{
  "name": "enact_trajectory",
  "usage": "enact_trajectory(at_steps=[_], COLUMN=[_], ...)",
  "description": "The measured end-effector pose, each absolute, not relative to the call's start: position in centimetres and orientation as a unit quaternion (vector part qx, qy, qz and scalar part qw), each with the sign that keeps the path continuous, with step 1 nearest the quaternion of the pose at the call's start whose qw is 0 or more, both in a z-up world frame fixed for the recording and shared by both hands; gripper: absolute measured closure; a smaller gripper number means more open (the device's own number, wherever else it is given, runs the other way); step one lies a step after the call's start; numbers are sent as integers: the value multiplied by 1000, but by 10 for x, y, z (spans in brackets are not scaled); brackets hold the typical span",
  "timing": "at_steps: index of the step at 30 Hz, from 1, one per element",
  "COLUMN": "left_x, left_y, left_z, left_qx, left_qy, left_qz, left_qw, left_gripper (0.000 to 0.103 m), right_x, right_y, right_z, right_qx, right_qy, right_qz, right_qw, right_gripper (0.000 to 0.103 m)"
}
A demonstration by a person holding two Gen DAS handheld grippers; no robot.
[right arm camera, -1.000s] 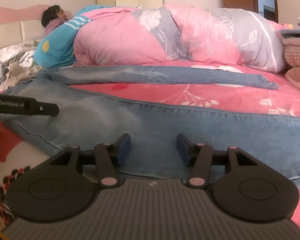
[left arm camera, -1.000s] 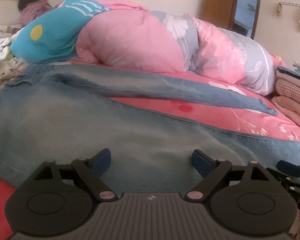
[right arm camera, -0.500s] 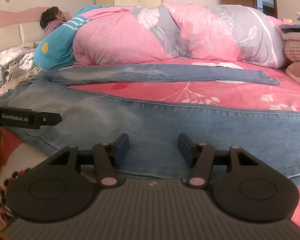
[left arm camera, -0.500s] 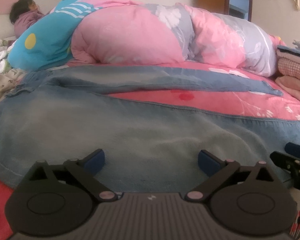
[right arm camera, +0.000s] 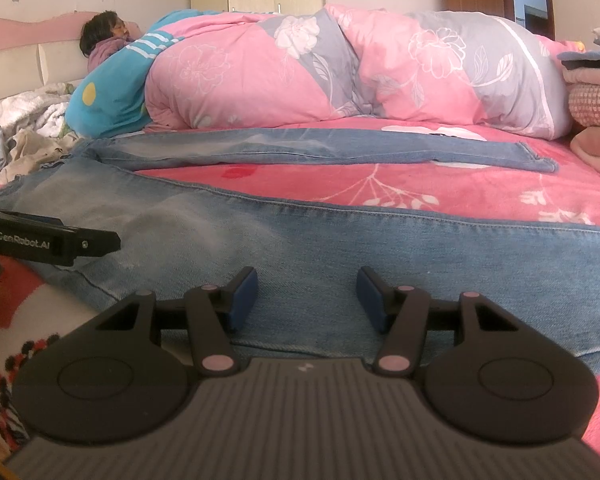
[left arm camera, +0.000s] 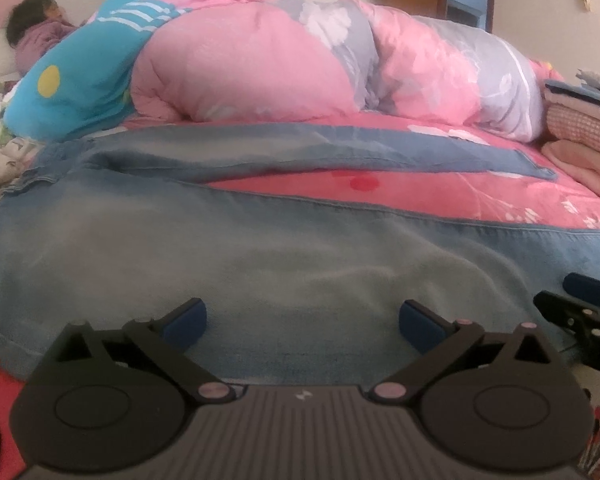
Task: Fold clothes
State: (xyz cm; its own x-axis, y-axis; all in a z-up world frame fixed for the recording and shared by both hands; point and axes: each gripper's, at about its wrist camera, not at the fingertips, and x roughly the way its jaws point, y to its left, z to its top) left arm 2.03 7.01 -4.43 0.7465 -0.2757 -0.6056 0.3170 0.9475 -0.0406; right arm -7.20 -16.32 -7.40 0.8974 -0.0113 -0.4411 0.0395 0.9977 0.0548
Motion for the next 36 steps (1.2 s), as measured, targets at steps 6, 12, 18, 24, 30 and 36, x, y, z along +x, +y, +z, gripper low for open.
enact_trajectory(at_steps=[6,12,18,24,30,36], left_x=[24,27,24,25,25,27], left_y=[69,68,68,75,78,78], left_z=[-41,-40,-42,-40,-40,-40], left_qx=[32,37,29,-4,-24,-27], left_qy=[332,342,330,330,330,330], left_qz=[-160,-158,-153,-155,-152,-151], left_qw=[929,926,931,931,931,931], left_gripper=[0,0,0,0,0,0], right_x=[-72,-72,-72,-76,-86,-85], right_y=[-162,-161,-160,-159,-157,-160], right_z=[-74,-74,-73,-72,-62,-33], right_qx=[30,28,28,26,28,54], right_qy=[226,226,228,234,264,286], right_qz=[-15,-17,-20,-22,-18,-5], right_qw=[974,974,973,972,964,957], right_gripper=[48,48,47,46,44,27])
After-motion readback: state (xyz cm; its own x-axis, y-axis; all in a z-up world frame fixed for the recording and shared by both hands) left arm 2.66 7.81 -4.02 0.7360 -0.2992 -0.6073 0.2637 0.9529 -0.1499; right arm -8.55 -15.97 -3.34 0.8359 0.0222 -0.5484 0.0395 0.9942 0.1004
